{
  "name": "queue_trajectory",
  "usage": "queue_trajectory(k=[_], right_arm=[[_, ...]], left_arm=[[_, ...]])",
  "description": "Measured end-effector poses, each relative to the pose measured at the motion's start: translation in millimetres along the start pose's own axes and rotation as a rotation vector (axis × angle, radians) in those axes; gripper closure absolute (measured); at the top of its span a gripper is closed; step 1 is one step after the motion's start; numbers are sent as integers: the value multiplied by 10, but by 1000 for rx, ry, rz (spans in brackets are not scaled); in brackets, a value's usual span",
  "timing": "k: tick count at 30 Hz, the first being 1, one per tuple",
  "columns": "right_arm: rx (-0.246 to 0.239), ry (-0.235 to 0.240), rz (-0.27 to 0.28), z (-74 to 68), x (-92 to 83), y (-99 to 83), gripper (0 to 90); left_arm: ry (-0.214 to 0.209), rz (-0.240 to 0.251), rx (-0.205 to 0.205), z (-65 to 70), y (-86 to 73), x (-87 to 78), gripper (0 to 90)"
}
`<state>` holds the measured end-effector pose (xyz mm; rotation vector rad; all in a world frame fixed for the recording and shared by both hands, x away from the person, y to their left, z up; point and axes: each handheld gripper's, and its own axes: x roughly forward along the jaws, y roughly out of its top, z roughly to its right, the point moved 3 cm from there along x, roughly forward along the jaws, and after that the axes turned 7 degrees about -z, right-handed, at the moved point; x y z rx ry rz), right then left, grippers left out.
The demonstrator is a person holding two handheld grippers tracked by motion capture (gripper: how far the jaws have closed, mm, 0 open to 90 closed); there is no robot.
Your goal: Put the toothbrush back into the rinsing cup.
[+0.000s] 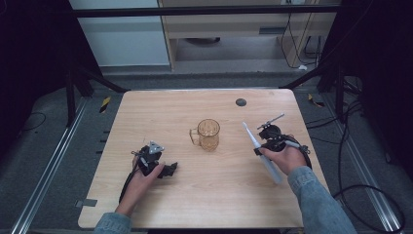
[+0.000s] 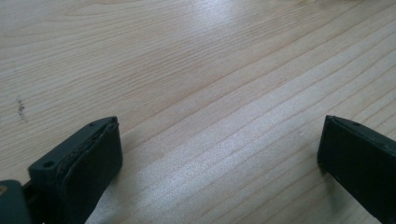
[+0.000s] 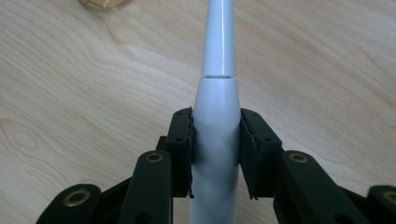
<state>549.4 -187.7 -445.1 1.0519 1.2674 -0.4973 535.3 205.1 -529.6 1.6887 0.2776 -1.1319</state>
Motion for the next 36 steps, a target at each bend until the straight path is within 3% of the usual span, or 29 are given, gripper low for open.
queue_trajectory(k=[5, 18, 36], right_arm=[[3, -4, 32, 5, -46, 65, 671], [21, 16, 212, -19, -112, 257, 671], [45, 22, 340, -69, -254, 415, 671]], left_arm=[[0, 0, 0, 0, 0, 0, 0], [1, 0, 1, -1, 0, 0, 0], [0, 1, 0, 1, 0, 0, 0]])
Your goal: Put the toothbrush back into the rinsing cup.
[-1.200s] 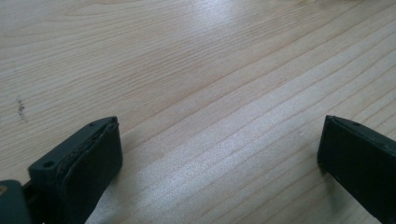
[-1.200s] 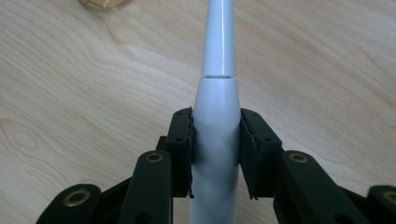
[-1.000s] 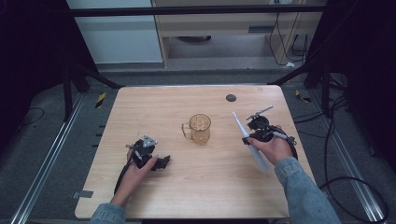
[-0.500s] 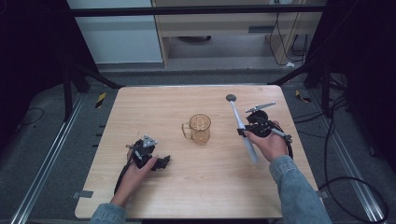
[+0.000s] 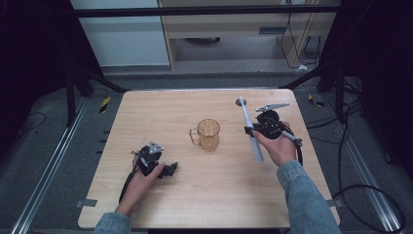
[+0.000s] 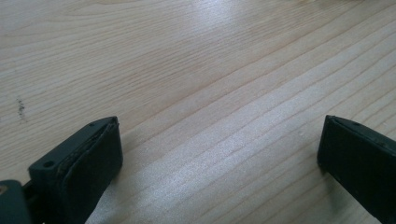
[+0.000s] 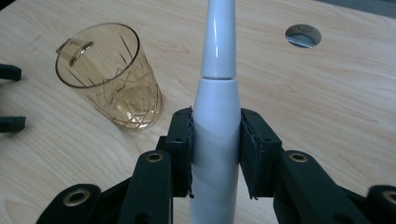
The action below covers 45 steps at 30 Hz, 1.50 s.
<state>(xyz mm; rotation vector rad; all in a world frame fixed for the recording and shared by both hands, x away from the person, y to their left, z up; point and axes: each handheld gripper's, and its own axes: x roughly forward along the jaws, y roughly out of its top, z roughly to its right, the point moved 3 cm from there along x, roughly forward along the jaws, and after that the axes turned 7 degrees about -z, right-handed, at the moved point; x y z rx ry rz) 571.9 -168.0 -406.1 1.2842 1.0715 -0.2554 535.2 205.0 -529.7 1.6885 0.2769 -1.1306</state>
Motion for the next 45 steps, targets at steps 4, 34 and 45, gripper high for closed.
queue_trajectory(k=[4, 34, 45], right_arm=[[3, -3, 38, -30, 3, 39, 671], [-9, -18, 154, -282, -24, 351, 671], [-25, -24, 201, -375, -92, 527, 671]], left_arm=[[0, 0, 0, 0, 0, 0, 0], [0, -1, 1, -1, 0, 0, 0], [1, -1, 3, -2, 0, -1, 0]])
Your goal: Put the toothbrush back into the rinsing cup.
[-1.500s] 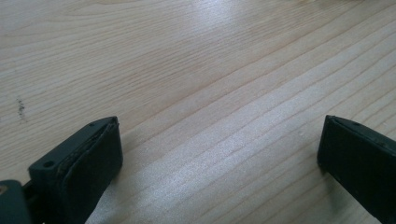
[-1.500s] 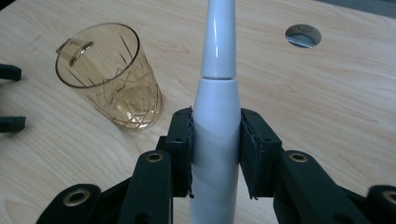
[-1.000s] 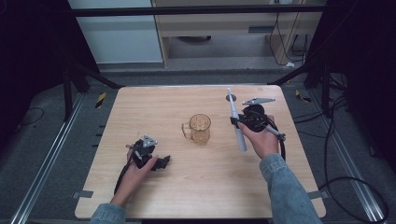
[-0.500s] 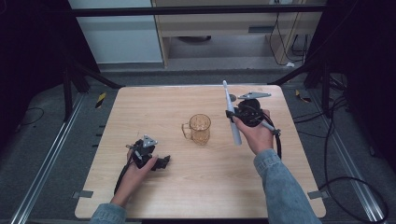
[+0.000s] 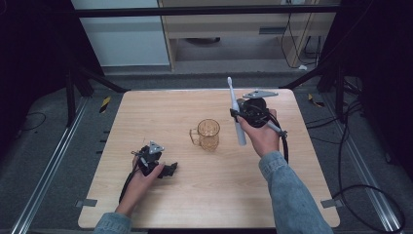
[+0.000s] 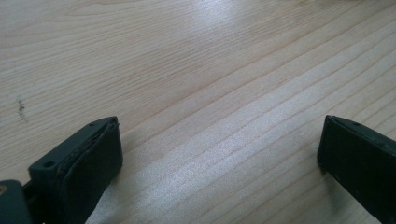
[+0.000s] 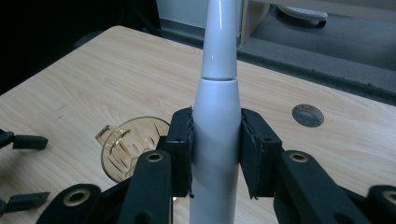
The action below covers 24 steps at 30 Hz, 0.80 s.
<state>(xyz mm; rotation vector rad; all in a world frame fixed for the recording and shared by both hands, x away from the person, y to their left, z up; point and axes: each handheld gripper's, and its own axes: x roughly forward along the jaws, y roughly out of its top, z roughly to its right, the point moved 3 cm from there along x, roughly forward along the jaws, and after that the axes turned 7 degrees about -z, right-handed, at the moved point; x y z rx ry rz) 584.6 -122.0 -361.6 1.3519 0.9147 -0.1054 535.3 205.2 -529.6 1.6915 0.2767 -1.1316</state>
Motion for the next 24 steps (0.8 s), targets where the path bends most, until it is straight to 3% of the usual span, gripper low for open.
queue_trajectory(k=[9, 24], right_arm=[[-1, -2, 39, -61, 4, 160, 671], [-42, 11, 109, -276, 67, 517, 671]], left_arm=[[0, 0, -1, 0, 0, 0, 0], [-1, 2, -4, 3, 1, 1, 0]])
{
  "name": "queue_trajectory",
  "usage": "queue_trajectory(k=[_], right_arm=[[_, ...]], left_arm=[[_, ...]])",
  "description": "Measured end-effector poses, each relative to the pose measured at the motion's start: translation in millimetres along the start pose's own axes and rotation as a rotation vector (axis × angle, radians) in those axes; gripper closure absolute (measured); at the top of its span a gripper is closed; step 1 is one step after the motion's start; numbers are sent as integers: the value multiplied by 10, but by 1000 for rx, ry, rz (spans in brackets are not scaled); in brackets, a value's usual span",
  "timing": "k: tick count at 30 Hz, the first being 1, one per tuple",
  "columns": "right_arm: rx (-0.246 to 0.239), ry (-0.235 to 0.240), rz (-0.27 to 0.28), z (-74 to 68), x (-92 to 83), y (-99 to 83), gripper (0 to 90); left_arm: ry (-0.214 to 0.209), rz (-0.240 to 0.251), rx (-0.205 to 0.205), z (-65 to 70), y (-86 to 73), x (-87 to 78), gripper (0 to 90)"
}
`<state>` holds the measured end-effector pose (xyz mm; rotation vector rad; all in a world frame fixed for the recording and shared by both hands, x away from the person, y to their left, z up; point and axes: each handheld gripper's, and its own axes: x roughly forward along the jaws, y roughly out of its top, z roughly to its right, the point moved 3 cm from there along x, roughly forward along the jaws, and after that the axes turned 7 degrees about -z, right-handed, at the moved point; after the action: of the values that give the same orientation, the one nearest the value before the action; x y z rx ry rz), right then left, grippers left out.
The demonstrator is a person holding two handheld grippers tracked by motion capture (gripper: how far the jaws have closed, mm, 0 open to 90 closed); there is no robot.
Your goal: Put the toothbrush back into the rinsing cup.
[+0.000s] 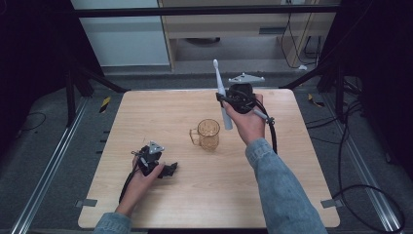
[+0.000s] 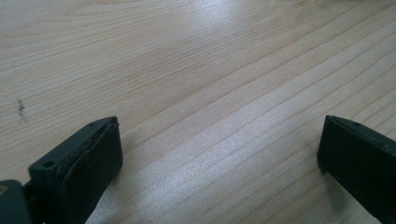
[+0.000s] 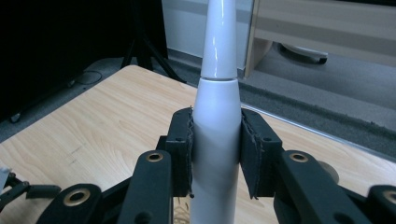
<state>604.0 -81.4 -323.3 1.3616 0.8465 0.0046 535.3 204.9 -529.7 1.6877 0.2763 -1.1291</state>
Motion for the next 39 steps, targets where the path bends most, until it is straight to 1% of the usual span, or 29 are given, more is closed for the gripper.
queue_trajectory(k=[2, 4, 5, 11, 19, 23, 27, 33, 39], right_arm=[[-6, 3, 4, -31, 55, 49, 670], [-4, 6, 7, -42, 71, 61, 670], [-3, 9, 18, -61, 103, 78, 671], [5, 15, 43, -110, 178, 92, 670], [11, 18, 54, -159, 251, 109, 671], [9, 21, 58, -181, 282, 97, 670], [9, 27, 76, -202, 307, 77, 670], [12, 28, 79, -220, 363, 16, 670], [11, 34, 79, -240, 379, -19, 670]], left_arm=[[1, 0, 4, -3, 0, 0, 0], [0, 0, 3, -2, 0, 0, 0], [0, 0, 3, -2, 0, 0, 0], [0, -1, 2, -2, 0, 0, 0], [-2, 0, 5, -2, -1, 0, 0], [-2, 0, 4, -2, -1, 0, 0], [-3, 0, 2, 0, -1, 0, 0], [-3, 0, 2, 0, -1, 0, 0], [-3, 0, 3, -1, 0, 0, 0]])
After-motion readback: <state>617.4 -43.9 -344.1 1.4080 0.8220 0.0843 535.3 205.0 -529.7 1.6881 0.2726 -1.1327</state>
